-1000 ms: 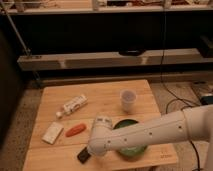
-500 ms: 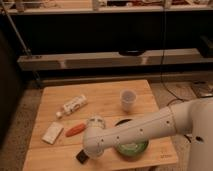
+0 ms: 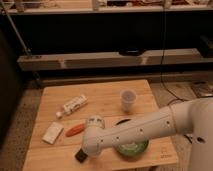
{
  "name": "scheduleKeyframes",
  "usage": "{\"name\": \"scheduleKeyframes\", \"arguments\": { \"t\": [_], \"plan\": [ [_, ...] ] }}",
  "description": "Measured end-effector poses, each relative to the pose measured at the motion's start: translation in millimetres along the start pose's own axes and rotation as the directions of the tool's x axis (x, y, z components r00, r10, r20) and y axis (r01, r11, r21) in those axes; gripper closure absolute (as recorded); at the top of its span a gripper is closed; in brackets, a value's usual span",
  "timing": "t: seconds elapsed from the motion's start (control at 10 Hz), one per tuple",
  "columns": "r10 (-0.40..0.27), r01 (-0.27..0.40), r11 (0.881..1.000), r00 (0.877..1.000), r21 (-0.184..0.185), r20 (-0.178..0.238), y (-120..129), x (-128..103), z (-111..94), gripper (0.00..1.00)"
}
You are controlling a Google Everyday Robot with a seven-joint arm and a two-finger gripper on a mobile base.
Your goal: Push the eraser across the table
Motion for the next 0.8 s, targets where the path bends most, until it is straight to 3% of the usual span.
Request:
{"name": "scheduleKeyframes", "arguments": {
  "t": [0.8],
  "plan": [
    [-0.028,0.028,0.998,1.0,0.048,-0.009,-13,18,-1,1.0]
  ]
}}
